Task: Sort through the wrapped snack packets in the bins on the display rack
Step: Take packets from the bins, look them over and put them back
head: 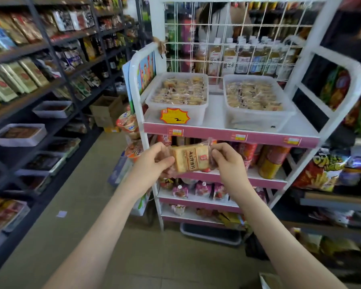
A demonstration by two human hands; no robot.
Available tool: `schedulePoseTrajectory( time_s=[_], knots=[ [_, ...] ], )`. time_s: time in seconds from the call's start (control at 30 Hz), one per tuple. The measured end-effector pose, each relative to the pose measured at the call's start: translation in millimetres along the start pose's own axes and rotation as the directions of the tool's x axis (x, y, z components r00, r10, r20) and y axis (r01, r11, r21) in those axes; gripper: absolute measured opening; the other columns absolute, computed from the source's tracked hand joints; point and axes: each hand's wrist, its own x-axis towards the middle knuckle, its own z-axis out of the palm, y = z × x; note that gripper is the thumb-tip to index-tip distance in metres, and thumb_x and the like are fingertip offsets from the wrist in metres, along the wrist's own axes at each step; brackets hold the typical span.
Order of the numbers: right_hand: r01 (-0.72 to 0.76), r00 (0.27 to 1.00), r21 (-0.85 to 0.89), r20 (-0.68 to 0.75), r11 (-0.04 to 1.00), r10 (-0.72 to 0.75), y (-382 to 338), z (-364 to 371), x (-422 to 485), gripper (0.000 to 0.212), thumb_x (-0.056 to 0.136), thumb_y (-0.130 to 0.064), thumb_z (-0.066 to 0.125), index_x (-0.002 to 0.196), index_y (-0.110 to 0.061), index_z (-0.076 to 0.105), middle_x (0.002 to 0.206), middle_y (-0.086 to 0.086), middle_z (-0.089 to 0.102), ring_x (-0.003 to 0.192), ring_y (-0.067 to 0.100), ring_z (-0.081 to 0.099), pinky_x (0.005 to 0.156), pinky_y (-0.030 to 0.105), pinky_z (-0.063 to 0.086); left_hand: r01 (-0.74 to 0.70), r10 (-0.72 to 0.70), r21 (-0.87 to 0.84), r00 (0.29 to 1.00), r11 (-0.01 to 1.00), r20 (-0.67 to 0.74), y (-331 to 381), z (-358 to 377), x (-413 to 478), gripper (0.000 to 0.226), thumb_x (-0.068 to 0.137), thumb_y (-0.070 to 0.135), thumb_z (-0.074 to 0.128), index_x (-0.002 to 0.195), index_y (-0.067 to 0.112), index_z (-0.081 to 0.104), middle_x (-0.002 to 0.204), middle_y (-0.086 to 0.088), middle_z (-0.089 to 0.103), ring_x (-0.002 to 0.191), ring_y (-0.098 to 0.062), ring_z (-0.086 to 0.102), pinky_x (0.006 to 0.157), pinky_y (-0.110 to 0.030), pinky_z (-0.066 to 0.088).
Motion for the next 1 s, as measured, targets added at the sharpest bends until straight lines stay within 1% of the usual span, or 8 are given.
schedulePoseTrajectory(
  time_s=[0.2, 0.3, 0.43, 0.53, 0.63, 0.77, 0.83, 1.0],
  knots=[
    [-0.022, 1.000, 0.150, 0.022, 0.988, 0.019, -9, 27, -16, 0.023, 0.098, 0.000, 0.042, 0.084, -0.009, 0.057, 0.069, 0.001, 0.055, 0.059, 0.007, 0.049, 0.058, 0.019, 0.044, -0.005, 0.006, -0.079, 1.000, 0.997, 0.005, -12, -28, -14, 0.025, 0.095, 0.006, 0.056, 0.074, 0.019, 0.049, 0.079, -0.011, 0.060, 0.072, -0.024, 0.061, 0.069, -0.045, 0.057],
    [-0.008, 0.999, 0.169, 0.033, 0.986, 0.002, -10, 43, -22, 0.024, 0.098, -0.001, 0.043, 0.083, -0.011, 0.058, 0.068, -0.001, 0.055, 0.061, 0.008, 0.047, 0.062, 0.021, 0.044, -0.005, 0.004, -0.087, 1.000, 0.996, -0.014, -16, -42, -21, 0.015, 0.095, 0.004, 0.055, 0.082, 0.010, 0.049, 0.080, -0.018, 0.059, 0.069, -0.022, 0.062, 0.063, -0.035, 0.056],
    [-0.037, 0.999, 0.189, 0.019, 0.981, 0.034, -8, 57, -31, 0.024, 0.099, -0.002, 0.042, 0.084, -0.012, 0.058, 0.073, 0.002, 0.058, 0.063, 0.007, 0.050, 0.058, 0.015, 0.043, -0.017, 0.015, -0.125, 1.000, 0.992, -0.012, -22, -51, -26, 0.010, 0.096, 0.002, 0.053, 0.088, 0.004, 0.047, 0.077, -0.019, 0.057, 0.063, -0.021, 0.061, 0.056, -0.027, 0.053],
    [-0.056, 0.998, 0.175, 0.019, 0.983, 0.053, -9, 62, -32, 0.023, 0.099, -0.004, 0.042, 0.086, -0.013, 0.059, 0.079, 0.007, 0.059, 0.068, 0.011, 0.050, 0.062, 0.019, 0.043, -0.031, 0.032, -0.144, 0.999, 0.989, 0.004, -23, -56, -26, 0.006, 0.095, 0.002, 0.054, 0.094, 0.006, 0.050, 0.079, -0.018, 0.056, 0.059, -0.018, 0.062, 0.057, -0.032, 0.056],
    [-0.068, 0.998, 0.180, 0.010, 0.981, 0.067, -10, 64, -34, 0.023, 0.100, -0.004, 0.042, 0.088, -0.012, 0.059, 0.074, 0.003, 0.058, 0.061, 0.005, 0.048, 0.057, 0.015, 0.041, -0.035, 0.034, -0.156, 0.999, 0.987, -0.011, -24, -58, -26, 0.019, 0.095, 0.002, 0.055, 0.096, 0.020, 0.052, 0.081, -0.013, 0.057, 0.061, -0.016, 0.065, 0.063, -0.044, 0.060],
    [-0.072, 0.997, 0.208, 0.014, 0.976, 0.071, -9, 69, -41, 0.022, 0.099, -0.002, 0.042, 0.089, -0.009, 0.059, 0.072, -0.001, 0.058, 0.057, 0.002, 0.049, 0.056, 0.015, 0.043, -0.043, 0.037, -0.142, 0.998, 0.989, -0.043, -31, -59, -29, 0.025, 0.094, 0.004, 0.057, 0.097, 0.028, 0.052, 0.084, -0.010, 0.057, 0.076, -0.028, 0.067, 0.069, -0.055, 0.058],
    [-0.083, 0.997, 0.213, 0.017, 0.973, 0.082, -8, 70, -45, 0.020, 0.100, -0.002, 0.042, 0.091, -0.008, 0.059, 0.075, 0.001, 0.060, 0.057, -0.001, 0.053, 0.056, 0.015, 0.044, -0.037, 0.032, -0.137, 0.999, 0.990, -0.044, -33, -60, -31, 0.024, 0.094, 0.005, 0.057, 0.098, 0.029, 0.053, 0.086, -0.010, 0.058, 0.082, -0.030, 0.067, 0.069, -0.056, 0.058],
    [-0.083, 0.996, 0.199, 0.008, 0.976, 0.083, -10, 72, -48, 0.018, 0.100, -0.004, 0.043, 0.094, -0.007, 0.060, 0.083, 0.007, 0.065, 0.065, 0.004, 0.058, 0.058, 0.014, 0.047, -0.024, 0.019, -0.128, 0.999, 0.991, -0.039, -34, -61, -34, 0.023, 0.095, 0.008, 0.056, 0.101, 0.029, 0.052, 0.091, -0.011, 0.060, 0.082, -0.028, 0.067, 0.072, -0.054, 0.058]
  ],
)
